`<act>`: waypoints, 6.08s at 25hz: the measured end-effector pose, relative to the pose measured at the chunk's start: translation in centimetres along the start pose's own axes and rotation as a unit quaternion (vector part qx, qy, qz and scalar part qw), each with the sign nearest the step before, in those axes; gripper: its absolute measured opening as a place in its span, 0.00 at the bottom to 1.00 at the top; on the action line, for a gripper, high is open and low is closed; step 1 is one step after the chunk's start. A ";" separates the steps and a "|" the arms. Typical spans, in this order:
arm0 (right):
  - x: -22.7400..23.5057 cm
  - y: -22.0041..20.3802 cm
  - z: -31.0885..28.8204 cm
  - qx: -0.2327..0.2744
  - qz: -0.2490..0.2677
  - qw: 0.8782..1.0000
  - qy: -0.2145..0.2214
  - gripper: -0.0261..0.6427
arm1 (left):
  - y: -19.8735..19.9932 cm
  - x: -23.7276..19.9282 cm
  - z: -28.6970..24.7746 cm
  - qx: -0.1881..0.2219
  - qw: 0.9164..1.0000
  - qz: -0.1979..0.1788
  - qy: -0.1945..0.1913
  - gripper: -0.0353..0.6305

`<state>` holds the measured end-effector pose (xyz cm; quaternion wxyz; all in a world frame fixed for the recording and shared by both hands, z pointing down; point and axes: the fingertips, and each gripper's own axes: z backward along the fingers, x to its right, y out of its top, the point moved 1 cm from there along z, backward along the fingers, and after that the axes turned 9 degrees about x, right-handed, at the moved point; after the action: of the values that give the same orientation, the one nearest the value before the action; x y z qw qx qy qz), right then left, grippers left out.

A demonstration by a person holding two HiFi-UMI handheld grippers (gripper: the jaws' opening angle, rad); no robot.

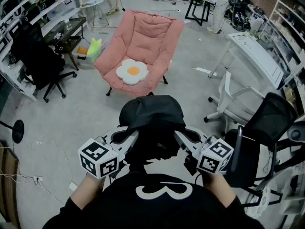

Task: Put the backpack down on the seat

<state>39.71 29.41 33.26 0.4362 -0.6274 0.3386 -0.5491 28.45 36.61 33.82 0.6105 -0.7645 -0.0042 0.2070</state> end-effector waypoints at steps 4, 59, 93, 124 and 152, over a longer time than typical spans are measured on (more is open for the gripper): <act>1.5 -0.5 -1.9 -0.005 -0.004 1.000 -0.001 0.08 | -0.2 -2.3 -1.2 -0.006 1.000 0.008 0.000 0.07; 22.6 -0.1 -45.5 -0.090 -0.051 0.994 0.040 0.08 | 8.2 -47.0 -15.0 -0.064 0.992 0.067 0.081 0.07; 44.6 12.9 -60.1 0.013 -0.041 0.990 -0.133 0.08 | 21.8 -65.1 -39.6 -0.097 0.994 0.018 -0.051 0.07; 65.1 8.7 -70.1 0.005 -0.062 0.948 -0.313 0.08 | 17.6 -81.0 -59.6 -0.163 0.979 -0.044 -0.119 0.07; 69.6 4.0 -69.6 -0.016 -0.105 0.923 -0.370 0.33 | 12.2 -86.2 -62.9 -0.201 0.978 0.004 -0.052 0.40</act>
<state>-16.87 -47.29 58.17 0.4600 -0.8250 0.0941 -0.3145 -33.14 -47.42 59.82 0.4420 -0.8600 -0.0746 0.2438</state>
